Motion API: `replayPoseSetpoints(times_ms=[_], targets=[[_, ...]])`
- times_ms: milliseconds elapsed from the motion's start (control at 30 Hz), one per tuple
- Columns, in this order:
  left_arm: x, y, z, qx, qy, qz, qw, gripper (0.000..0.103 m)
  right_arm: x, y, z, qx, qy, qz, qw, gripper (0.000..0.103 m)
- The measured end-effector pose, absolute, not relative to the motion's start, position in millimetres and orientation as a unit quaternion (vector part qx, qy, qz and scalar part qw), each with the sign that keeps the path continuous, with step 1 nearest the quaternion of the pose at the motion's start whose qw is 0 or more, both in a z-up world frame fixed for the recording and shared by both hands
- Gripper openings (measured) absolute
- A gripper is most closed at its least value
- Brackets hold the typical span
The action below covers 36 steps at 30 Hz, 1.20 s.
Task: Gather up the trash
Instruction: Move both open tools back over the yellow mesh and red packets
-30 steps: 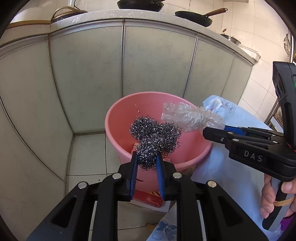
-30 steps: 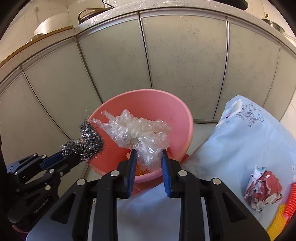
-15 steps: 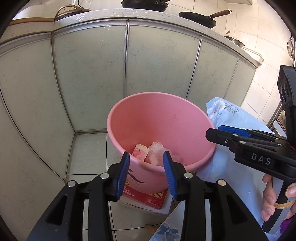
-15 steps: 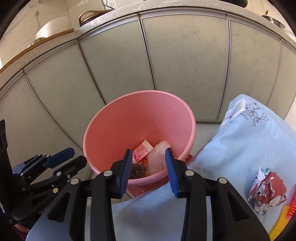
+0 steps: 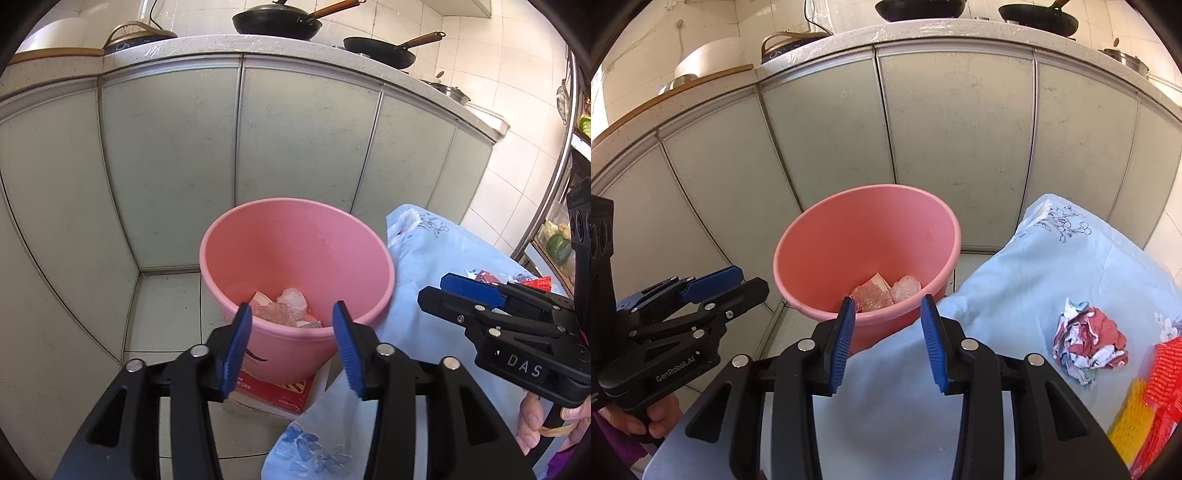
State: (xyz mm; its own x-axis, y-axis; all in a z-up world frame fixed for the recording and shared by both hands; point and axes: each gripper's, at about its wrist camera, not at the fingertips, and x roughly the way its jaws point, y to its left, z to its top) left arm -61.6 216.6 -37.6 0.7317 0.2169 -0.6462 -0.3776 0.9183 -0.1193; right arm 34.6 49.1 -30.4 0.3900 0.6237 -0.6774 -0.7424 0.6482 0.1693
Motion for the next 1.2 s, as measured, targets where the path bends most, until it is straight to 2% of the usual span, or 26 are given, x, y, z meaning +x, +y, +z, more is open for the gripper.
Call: replayPoseSetpoints(times_ms=[167,533,1200], targets=[[-67,204,-29,-0.115,0.324,0.148,0.927,0.053,21,36,-23,-0.078,0.362,0.415,0.831,0.038],[-66,176,-15,-0.1,0.32,0.126,0.934,0.053,3,-8,-14,-0.06,0.357,0.402,0.841,0.038],[-32,104,-23,-0.07,0.337,0.032,0.938,0.053,-2,-134,-39,0.0,0.381,0.31,0.871,0.038]])
